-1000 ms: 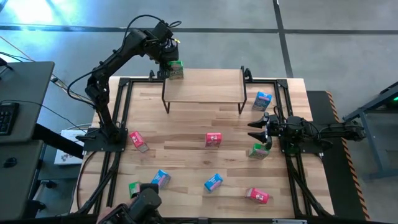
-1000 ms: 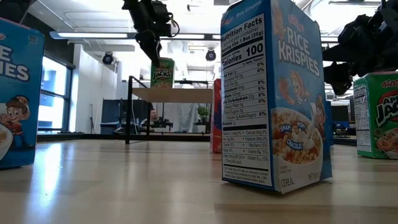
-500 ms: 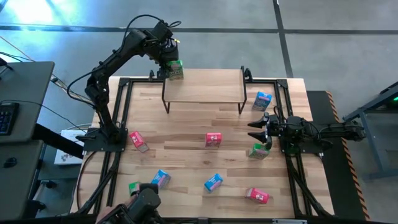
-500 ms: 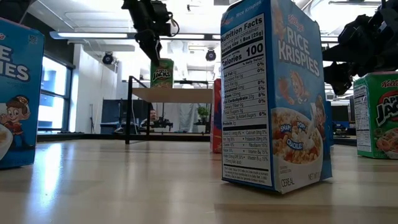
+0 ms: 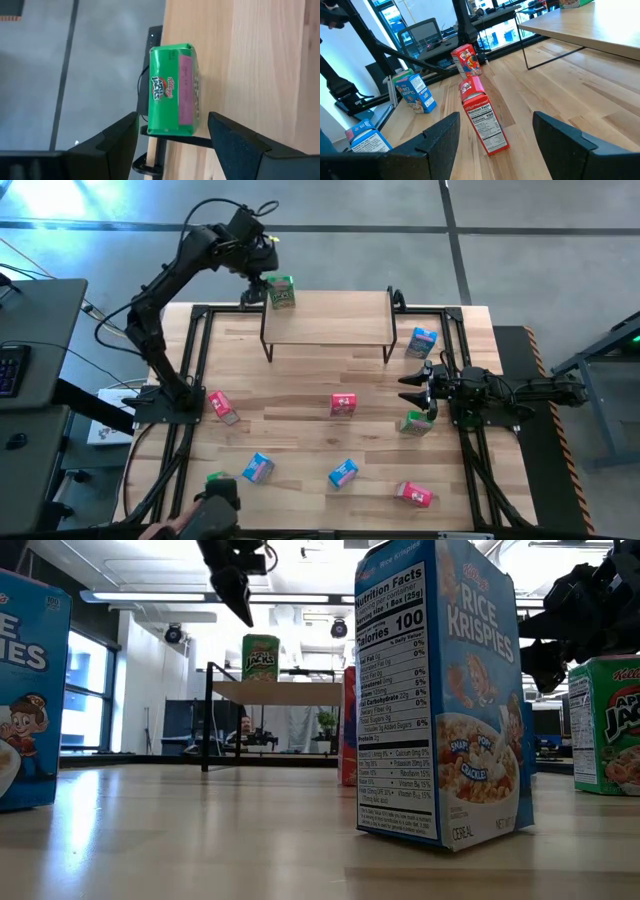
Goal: Stack cereal on shelf
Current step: Put the top green cereal box on the shelf, then put the right red cereal box on the shelf
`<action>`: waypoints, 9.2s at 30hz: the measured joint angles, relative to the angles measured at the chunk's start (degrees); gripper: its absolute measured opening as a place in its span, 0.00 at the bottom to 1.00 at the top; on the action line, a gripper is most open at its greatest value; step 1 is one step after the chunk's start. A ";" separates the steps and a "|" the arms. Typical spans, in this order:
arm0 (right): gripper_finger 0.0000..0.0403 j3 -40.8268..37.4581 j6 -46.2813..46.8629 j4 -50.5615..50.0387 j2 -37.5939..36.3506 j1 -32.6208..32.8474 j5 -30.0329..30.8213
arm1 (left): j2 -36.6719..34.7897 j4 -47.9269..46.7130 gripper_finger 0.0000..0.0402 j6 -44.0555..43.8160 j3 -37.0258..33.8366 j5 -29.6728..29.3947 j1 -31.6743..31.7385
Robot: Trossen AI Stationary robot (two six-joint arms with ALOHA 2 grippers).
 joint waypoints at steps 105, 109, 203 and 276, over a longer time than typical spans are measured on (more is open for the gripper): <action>0.73 6.43 7.13 9.93 0.02 0.02 -5.66 | -10.65 -0.91 0.57 -88.67 0.04 -11.71 -50.98; 0.73 9.91 1.45 13.50 0.02 -0.02 -3.29 | -10.99 -0.95 0.57 -88.27 0.04 -11.06 -49.97; 0.63 53.31 -9.68 -20.17 80.37 4.50 4.59 | -22.79 -17.26 0.57 -72.45 0.02 -16.32 -54.88; 0.39 94.79 -53.57 -40.43 80.24 -34.35 2.83 | -11.61 -12.69 0.57 -55.57 0.00 -21.84 -20.19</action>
